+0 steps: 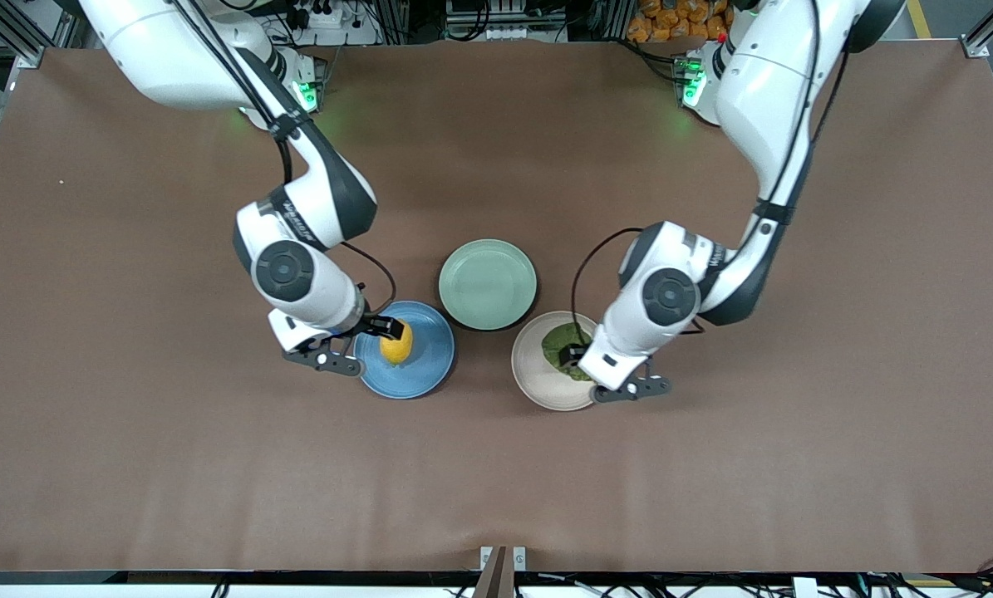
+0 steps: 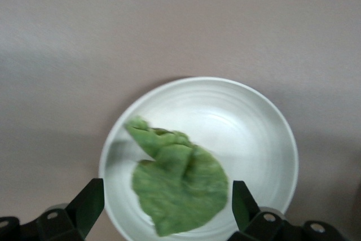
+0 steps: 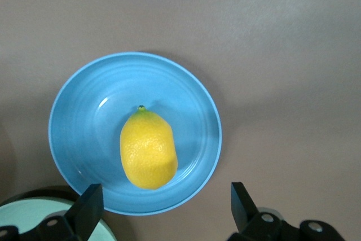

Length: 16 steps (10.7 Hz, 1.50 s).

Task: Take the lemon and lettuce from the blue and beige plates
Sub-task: 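Lower and close the right gripper on the lemon while the left grasps lettuce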

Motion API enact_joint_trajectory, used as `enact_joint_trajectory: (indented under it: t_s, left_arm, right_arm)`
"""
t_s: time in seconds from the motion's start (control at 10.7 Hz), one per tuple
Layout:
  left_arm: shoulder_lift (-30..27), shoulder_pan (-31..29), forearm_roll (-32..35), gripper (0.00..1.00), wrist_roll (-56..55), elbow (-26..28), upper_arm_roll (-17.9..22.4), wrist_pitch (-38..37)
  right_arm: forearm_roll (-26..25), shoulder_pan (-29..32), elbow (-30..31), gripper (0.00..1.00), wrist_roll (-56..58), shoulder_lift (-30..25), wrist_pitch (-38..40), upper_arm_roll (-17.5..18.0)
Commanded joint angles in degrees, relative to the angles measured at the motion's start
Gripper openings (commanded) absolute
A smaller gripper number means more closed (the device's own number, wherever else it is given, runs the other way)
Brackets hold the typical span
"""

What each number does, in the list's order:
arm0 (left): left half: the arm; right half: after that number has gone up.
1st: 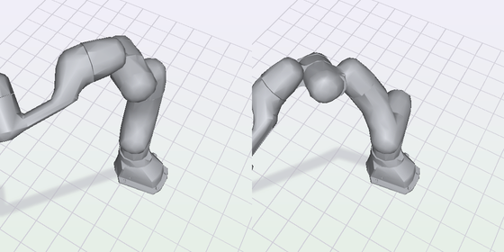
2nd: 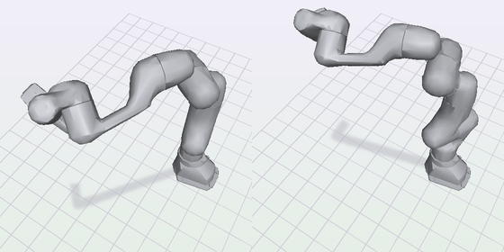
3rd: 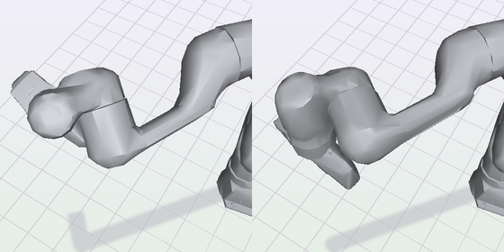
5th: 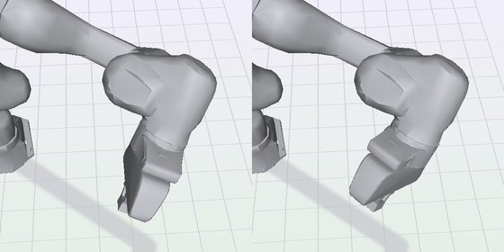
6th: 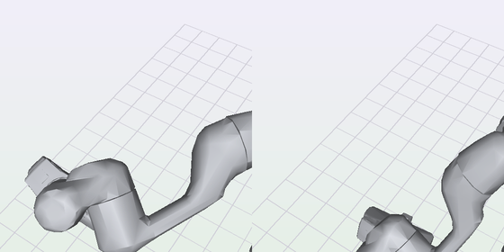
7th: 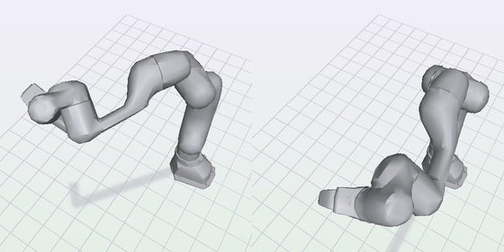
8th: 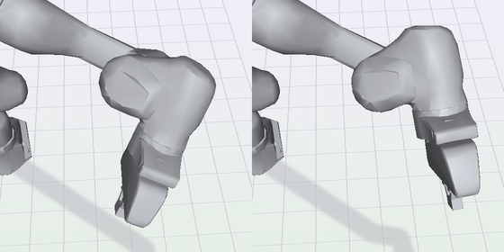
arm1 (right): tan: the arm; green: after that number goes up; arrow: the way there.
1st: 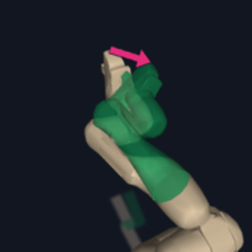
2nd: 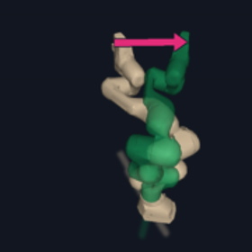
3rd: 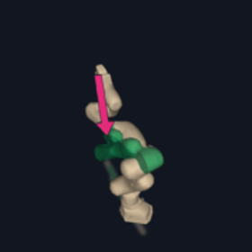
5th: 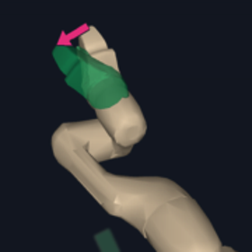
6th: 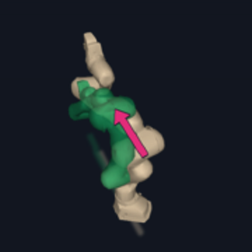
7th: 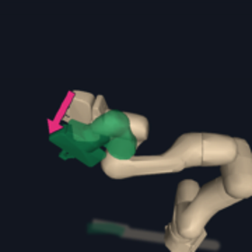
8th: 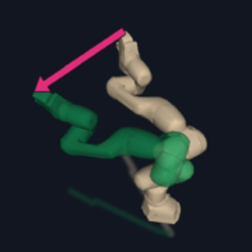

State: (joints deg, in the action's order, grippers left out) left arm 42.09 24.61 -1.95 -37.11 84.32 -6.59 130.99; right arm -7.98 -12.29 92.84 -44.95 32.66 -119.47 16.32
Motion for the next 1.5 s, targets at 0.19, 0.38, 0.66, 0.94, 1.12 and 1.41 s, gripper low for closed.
enact_joint_trajectory:
  t_s: [0.19, 0.38, 0.66, 0.94, 1.12, 1.41]
  left_arm:
    - [3.95, 2.55, -0.77, 1.0, -2.88, -0.92, 0.79, 5.49]
    - [5.8, 3.25, -0.69, 1.0, -2.53, -1.0, 0.88, 9.44]
    - [6.16, 3.6, -0.42, 1.0, -2.27, -0.92, 1.58, 10.87]
    - [6.42, 4.13, 5.18, 1.0, -2.79, -0.39, 1.67, 10.61]
    - [6.42, 4.31, 5.99, 1.0, -2.62, -0.39, 1.67, 10.43]
    - [6.42, 4.83, 7.14, 1.0, -2.71, -0.04, 1.67, 10.08]
  right_arm:
    - [-6.07, -0.45, -0.73, 1.0, -7.33, 4.43, -3.93, 1.52]
    - [-6.87, -0.89, -0.73, 1.0, -7.96, 5.57, -5.5, 1.52]
    - [-7.31, -1.07, -0.73, 1.0, -8.31, 6.54, -7.44, 1.44]
    - [-11.53, -1.42, -0.73, 1.0, -12.17, 8.56, -9.2, 1.52]
    - [-11.62, -1.77, -0.64, 1.0, -12.36, 8.83, -9.29, 1.52]
    - [-12.85, -1.95, -0.64, 1.0, -13.49, 9.61, -9.38, 1.44]
